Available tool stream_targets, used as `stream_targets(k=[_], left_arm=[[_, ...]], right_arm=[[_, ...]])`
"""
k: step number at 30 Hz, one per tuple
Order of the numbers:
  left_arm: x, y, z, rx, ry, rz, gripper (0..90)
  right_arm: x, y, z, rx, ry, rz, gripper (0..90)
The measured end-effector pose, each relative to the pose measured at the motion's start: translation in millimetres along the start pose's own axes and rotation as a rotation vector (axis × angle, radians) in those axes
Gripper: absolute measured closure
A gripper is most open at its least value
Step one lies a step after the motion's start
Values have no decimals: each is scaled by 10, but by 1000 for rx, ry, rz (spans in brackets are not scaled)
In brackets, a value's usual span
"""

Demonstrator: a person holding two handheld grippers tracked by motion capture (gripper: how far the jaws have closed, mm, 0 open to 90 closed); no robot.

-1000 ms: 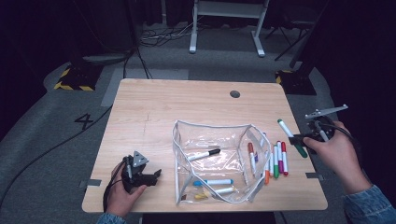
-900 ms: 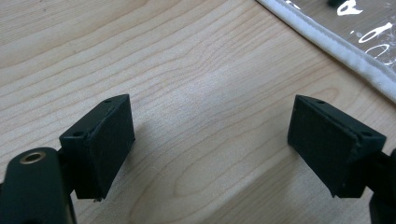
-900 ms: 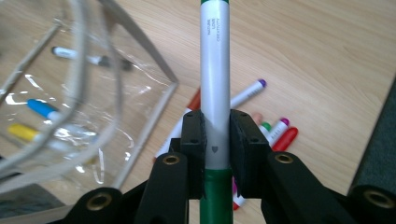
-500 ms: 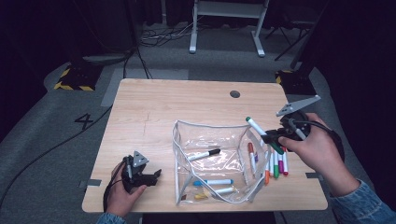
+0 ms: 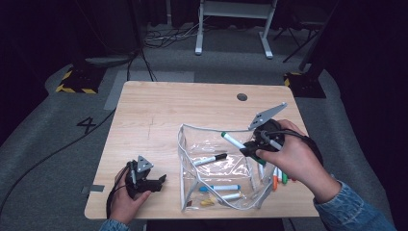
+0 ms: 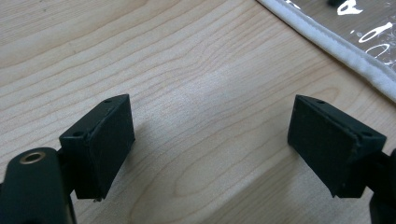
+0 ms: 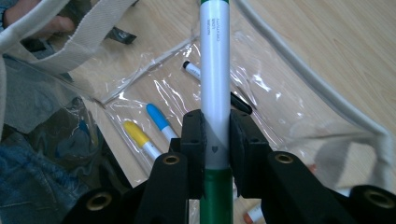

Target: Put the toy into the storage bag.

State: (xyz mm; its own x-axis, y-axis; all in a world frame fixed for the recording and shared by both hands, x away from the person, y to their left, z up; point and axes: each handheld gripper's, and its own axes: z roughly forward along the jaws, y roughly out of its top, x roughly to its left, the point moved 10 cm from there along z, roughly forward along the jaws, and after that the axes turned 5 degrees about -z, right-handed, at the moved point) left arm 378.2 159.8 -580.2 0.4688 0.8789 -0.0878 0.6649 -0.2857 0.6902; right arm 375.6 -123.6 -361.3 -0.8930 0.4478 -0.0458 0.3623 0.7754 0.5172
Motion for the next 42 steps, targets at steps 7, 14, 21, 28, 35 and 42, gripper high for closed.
stream_targets(k=[7,14,21,28,35,42], left_arm=[[0,-1,-1,2,-1,1,148],[0,-1,-1,2,-1,1,148],[-1,-4,-4,6,-3,2,148],[-2,-4,-4,6,-3,1,148],[-2,-3,-3,5,-3,1,148],[-2,-4,-4,6,-3,1,148]], right_arm=[[160,101,237,51,42,-48,773],[299,147,459,95,86,-80,773],[380,124,679,147,117,-98,773],[467,47,902,215,143,-122,773],[544,-57,1088,290,171,-158,773],[587,-158,1232,350,181,-185,773]])
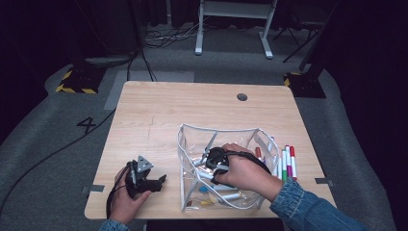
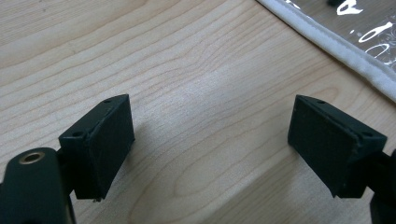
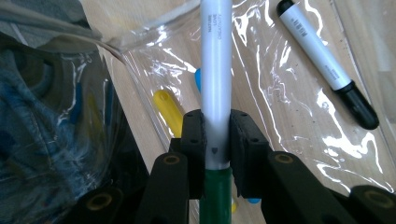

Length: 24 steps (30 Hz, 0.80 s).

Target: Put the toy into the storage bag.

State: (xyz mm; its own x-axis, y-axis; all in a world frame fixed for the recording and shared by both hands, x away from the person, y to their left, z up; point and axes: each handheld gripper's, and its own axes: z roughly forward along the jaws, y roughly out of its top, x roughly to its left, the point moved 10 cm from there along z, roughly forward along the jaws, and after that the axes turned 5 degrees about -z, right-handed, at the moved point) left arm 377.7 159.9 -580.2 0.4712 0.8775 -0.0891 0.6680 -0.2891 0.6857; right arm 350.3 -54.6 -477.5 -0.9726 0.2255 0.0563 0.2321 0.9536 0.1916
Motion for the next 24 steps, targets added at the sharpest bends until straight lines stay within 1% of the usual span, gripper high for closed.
stream_targets(k=[3,4,5,7,8,9,11,12,14,15,17,19,23,24], left_arm=[[0,0,0,0,0,0,147],[0,0,0,0,0,0,147],[0,0,0,0,0,0,147],[0,0,0,0,0,0,147],[0,0,0,0,0,0,147],[0,0,0,0,0,0,147],[0,0,0,0,0,0,147],[0,0,0,0,0,0,147],[0,-1,0,0,0,0,147],[-1,0,0,0,-1,0,147],[0,0,0,0,0,0,147],[0,0,0,0,0,0,147],[0,-1,0,1,0,0,147],[0,0,0,0,0,0,147]], right_arm=[[-12,-40,63,37,-1,-10,772],[-21,-53,84,49,-3,-21,772],[-12,-71,100,66,5,-22,772],[-13,-91,131,83,7,-36,772],[2,-105,140,98,11,-32,772],[2,-116,147,107,13,-40,771],[20,-134,159,116,27,-35,753],[29,-134,165,110,35,-32,720],[5,-121,149,91,13,-50,672],[-3,-110,133,76,11,-47,647],[1,-72,65,34,13,-14,615],[-6,-37,-25,-6,-8,9,571],[-9,14,-230,-83,-30,17,566],[-15,21,-284,-100,-39,28,565]])
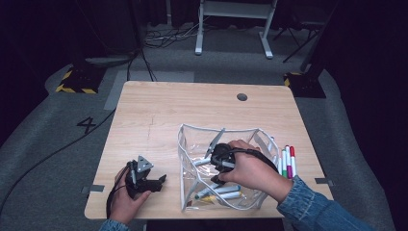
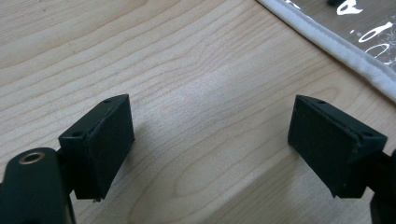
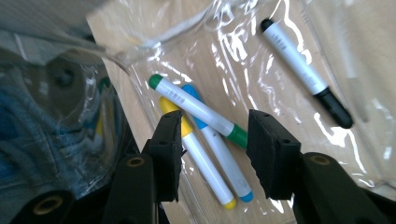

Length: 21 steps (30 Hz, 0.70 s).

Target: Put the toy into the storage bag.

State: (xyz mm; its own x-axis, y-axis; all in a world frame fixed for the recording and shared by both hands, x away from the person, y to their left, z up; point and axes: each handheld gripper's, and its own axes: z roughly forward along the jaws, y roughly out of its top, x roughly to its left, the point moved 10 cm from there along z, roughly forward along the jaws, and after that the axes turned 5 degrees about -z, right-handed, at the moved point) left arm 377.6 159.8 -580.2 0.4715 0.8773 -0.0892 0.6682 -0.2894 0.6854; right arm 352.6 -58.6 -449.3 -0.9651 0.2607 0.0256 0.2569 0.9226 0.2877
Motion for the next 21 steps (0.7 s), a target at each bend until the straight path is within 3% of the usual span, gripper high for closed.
stream_targets(k=[11,21], left_arm=[[1,-1,0,0,0,2,147],[1,4,4,-7,2,-2,147]], right_arm=[[-207,-62,-527,-164,-76,72,560],[-458,-423,-961,-271,-146,180,556]])
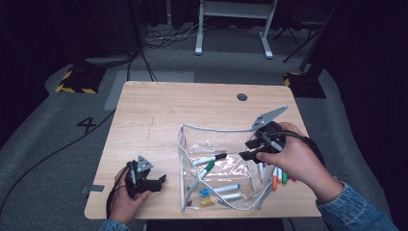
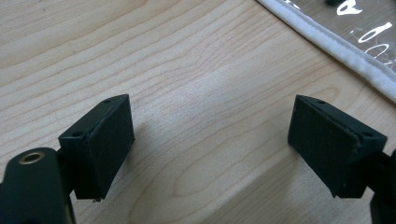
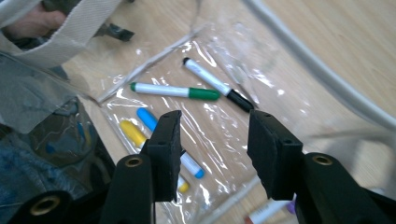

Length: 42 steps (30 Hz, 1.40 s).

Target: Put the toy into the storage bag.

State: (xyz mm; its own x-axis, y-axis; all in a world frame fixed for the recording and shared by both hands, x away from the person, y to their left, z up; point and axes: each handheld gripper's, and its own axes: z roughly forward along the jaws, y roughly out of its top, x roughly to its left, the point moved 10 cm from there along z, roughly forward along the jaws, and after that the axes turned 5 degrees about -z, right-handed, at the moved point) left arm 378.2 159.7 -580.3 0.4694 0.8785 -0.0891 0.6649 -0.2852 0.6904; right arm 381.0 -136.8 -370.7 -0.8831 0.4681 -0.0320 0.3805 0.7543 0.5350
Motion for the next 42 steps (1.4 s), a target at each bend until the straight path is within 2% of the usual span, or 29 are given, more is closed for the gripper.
stream_targets(k=[9,12,16,19,23,29,37,42], left_arm=[[0,1,1,-1,0,1,147],[0,1,0,-1,0,1,147],[-1,-1,0,1,0,0,147],[2,-1,-1,1,0,2,147],[0,0,0,0,0,0,147],[2,0,-1,0,0,2,147],[2,0,0,0,-1,3,147],[1,-1,-1,1,0,2,147]], right_arm=[[-461,-368,-380,-35,-113,124,559],[-591,-516,-435,-41,-135,172,560],[-784,-745,-476,-33,-189,251,560],[-910,-894,-483,-29,-216,291,561],[-1038,-1112,-410,-14,-225,339,563],[-1184,-1440,-210,4,-233,402,562],[-1383,-1914,141,36,-239,504,572],[-1422,-2164,380,71,-225,545,576]])
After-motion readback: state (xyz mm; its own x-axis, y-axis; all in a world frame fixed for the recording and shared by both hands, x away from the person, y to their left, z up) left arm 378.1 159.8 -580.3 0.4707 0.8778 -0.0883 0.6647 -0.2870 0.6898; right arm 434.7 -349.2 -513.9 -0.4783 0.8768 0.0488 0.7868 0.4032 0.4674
